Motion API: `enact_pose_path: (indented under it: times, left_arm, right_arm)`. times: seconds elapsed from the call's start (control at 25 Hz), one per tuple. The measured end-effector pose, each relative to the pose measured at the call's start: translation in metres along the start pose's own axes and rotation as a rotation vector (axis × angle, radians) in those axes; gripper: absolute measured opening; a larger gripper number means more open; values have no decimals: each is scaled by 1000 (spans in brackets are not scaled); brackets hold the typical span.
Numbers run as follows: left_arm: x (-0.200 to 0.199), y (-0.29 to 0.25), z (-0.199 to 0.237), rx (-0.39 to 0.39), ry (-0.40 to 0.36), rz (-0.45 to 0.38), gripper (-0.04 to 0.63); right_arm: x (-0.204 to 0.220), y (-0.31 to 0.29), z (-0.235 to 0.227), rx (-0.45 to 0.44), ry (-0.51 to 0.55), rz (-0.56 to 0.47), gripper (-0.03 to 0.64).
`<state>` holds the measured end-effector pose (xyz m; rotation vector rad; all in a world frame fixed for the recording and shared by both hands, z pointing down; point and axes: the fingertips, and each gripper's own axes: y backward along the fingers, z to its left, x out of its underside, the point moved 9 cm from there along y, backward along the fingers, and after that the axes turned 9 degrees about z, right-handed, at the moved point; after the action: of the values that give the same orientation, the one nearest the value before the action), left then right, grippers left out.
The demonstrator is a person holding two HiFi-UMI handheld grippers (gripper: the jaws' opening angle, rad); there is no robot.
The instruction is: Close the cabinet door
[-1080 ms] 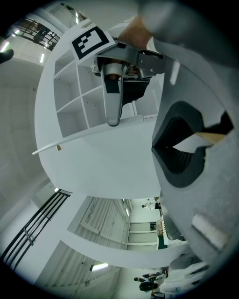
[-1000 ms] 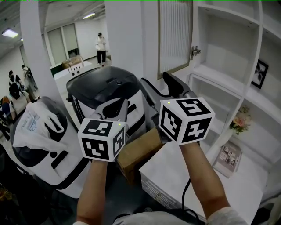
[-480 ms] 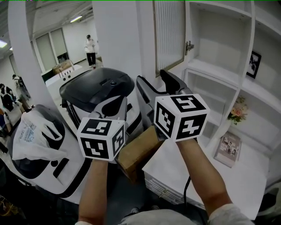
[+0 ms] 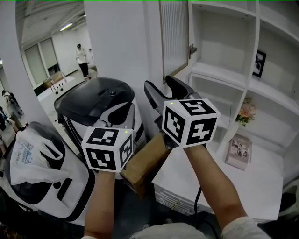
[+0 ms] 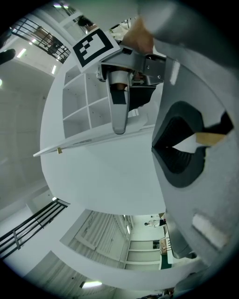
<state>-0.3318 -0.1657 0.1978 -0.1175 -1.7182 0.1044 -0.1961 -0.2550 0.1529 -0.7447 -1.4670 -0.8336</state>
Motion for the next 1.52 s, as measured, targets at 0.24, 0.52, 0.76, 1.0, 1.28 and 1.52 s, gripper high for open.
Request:
enact_pose_path:
  times: [0.24, 0.52, 0.76, 1.0, 1.28, 1.52]
  left_arm:
    - [3, -2, 6, 43, -3, -5, -3]
    - [6, -6, 9, 90, -16, -1, -3]
    - [7, -10, 2, 134, -27, -6, -3]
    - [7, -12, -9, 173, -35, -9, -3]
    - [3, -15, -22, 194, -29, -22, -3]
    - [-2, -20, -38, 213, -27, -31, -3]
  right_arm:
    - [0, 3, -1, 5, 5, -3, 253]
    - [0, 7, -3, -6, 0, -3, 252]
    - [0, 14, -7, -23, -22, 0, 247]
    - [-2, 27, -12, -34, -31, 3, 235]
    - [-4, 44, -22, -50, -38, 3, 222]
    - [-5, 56, -30, -70, -40, 4, 203]
